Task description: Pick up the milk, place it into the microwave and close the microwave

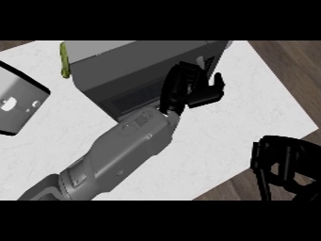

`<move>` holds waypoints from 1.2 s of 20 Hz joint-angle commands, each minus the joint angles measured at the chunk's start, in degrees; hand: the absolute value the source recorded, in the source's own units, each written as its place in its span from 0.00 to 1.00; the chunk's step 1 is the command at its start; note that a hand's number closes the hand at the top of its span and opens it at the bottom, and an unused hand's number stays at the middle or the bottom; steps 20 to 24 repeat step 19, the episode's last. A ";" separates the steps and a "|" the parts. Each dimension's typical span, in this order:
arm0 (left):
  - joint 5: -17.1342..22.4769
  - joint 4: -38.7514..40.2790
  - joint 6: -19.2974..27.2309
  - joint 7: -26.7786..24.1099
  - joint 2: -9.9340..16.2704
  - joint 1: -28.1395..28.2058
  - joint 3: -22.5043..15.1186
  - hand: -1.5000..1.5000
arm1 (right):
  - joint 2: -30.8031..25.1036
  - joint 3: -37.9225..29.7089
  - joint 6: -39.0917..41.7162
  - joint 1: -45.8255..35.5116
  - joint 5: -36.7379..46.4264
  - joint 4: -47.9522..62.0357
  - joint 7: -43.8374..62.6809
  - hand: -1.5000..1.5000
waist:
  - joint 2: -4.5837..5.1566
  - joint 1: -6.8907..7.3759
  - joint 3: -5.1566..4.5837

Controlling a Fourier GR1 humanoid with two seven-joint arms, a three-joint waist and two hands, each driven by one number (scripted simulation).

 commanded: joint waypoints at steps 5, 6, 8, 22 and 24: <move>7.37 5.93 -7.00 -1.34 0.18 4.55 5.61 1.00 | 2.24 2.56 -2.27 5.11 0.33 -4.54 -0.37 1.00 | 0.07 3.55 -0.35; 7.87 6.10 -8.01 -1.56 0.08 4.43 5.46 1.00 | 2.21 2.52 -2.55 5.33 0.69 -5.41 -0.46 1.00 | -0.15 3.59 -0.34; 8.67 6.90 -10.34 -1.60 0.85 5.58 4.60 1.00 | 2.92 3.42 -3.71 7.02 0.96 -6.53 -0.19 1.00 | -0.15 4.16 -0.37; 11.04 10.36 -19.68 -3.84 2.04 6.85 2.08 1.00 | 5.21 6.82 -8.61 11.76 5.06 -13.32 0.95 1.00 | -0.33 6.41 -0.37; 11.04 10.36 -19.68 -3.84 2.04 6.85 2.08 1.00 | 5.21 6.82 -8.61 11.76 5.06 -13.32 0.95 1.00 | -0.33 6.41 -0.37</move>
